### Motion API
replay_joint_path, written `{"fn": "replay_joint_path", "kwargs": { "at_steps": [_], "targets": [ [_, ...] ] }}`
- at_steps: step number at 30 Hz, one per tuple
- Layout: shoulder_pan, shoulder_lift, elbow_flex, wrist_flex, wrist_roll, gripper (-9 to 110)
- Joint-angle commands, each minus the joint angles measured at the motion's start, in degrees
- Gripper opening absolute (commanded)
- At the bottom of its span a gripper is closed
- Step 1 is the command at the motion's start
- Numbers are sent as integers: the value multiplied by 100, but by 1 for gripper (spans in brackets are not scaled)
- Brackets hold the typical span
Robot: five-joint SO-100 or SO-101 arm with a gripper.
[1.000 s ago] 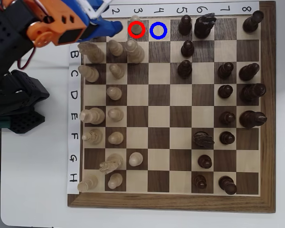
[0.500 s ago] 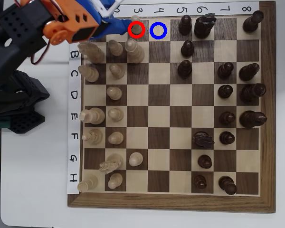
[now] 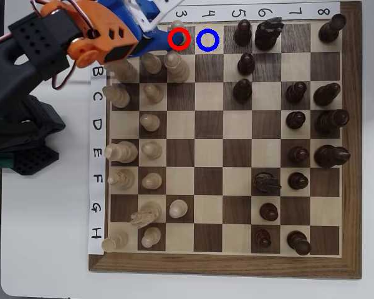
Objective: Move the piece to destination
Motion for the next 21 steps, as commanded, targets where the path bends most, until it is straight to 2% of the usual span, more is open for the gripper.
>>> {"fn": "replay_joint_path", "kwargs": {
  "at_steps": [1,21],
  "targets": [
    [167,53,62,-729,1907,17],
    [211,-325,519,-1740,1934,17]
  ]
}}
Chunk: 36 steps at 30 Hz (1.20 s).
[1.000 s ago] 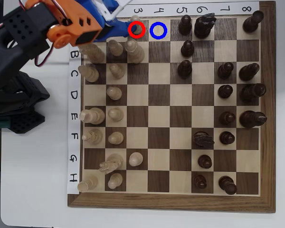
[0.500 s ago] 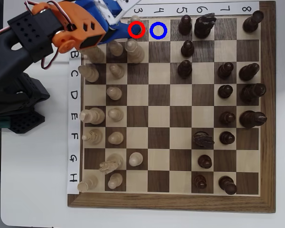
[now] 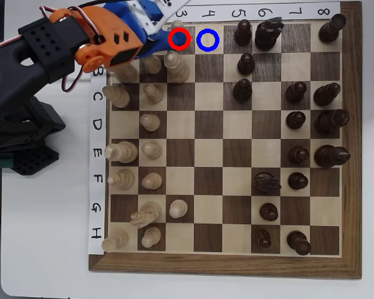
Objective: Move the piece to destination
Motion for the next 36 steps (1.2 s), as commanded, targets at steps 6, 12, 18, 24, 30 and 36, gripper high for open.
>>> {"fn": "replay_joint_path", "kwargs": {
  "at_steps": [6,12,18,24,30,36],
  "targets": [
    [299,-70,62,-633,1819,16],
    [396,-35,132,-624,1723,13],
    [413,0,141,-527,1538,11],
    [369,53,141,-431,1608,9],
    [334,97,70,-149,1811,0],
    [334,211,35,-79,1740,0]
  ]
}}
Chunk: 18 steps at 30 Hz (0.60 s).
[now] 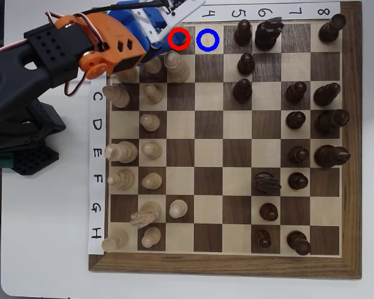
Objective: Move the piece to destination
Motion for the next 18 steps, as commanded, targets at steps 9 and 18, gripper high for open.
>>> {"fn": "replay_joint_path", "kwargs": {
  "at_steps": [9,18],
  "targets": [
    [105,624,-589,659,1644,0],
    [88,817,-1169,1020,1608,0]
  ]
}}
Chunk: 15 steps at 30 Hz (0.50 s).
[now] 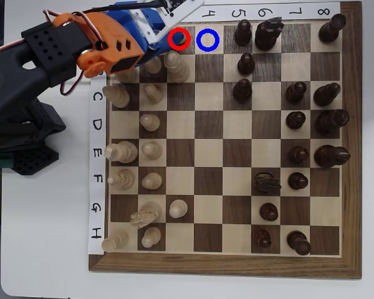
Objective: Move the piece to destination
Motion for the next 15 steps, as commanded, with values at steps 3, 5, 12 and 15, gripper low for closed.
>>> {"fn": "replay_joint_path", "kwargs": {
  "at_steps": [3,5,12,15],
  "targets": [
    [79,738,-1055,369,1626,0],
    [70,747,-1107,413,1652,0],
    [79,835,-1336,562,1687,0],
    [123,888,-1547,659,1731,0]
  ]
}}
